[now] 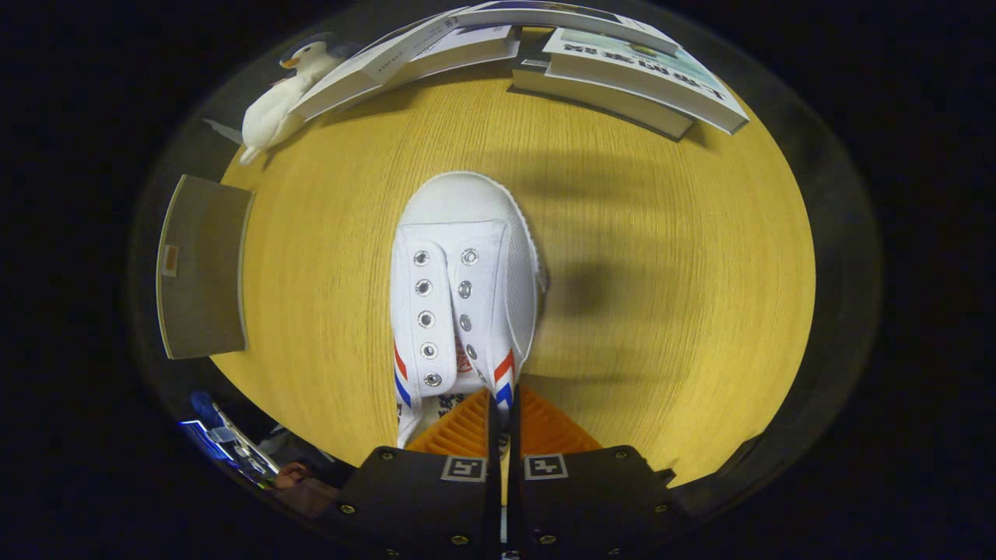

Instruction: Open the storage box then place both shoes into the box .Put the left shoe in first, then the right shoe, with the right side of both shoes facing outward in a uniform manner.

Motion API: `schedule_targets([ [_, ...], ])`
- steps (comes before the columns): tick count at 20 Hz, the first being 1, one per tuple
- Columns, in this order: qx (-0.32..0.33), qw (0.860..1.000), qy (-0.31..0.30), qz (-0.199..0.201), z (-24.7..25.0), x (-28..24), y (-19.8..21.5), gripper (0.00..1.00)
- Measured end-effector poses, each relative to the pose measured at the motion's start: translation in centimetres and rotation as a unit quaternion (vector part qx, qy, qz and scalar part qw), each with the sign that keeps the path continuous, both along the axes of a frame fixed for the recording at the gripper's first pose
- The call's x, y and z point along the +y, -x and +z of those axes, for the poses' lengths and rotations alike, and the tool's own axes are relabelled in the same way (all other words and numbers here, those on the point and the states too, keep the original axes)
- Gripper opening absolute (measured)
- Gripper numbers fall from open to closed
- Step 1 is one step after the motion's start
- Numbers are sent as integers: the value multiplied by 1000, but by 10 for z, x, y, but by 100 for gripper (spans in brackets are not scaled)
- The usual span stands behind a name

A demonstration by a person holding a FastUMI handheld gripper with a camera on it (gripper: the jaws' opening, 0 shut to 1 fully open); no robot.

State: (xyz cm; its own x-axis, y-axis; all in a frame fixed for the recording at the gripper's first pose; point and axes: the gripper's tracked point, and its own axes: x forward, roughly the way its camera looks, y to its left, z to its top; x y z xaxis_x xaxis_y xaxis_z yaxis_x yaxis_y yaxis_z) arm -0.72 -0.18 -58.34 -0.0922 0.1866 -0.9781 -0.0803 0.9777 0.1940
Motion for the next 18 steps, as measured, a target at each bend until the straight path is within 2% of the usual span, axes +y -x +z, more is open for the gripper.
schedule_targets([
  [2,13,999,-37,-21,11,15,2,3],
  [8,37,994,-102,-32,42,63,11,3],
  [13,33,992,-122,-1,75,107,8,3],
  [18,6,989,-144,29,126,165,-14,3],
])
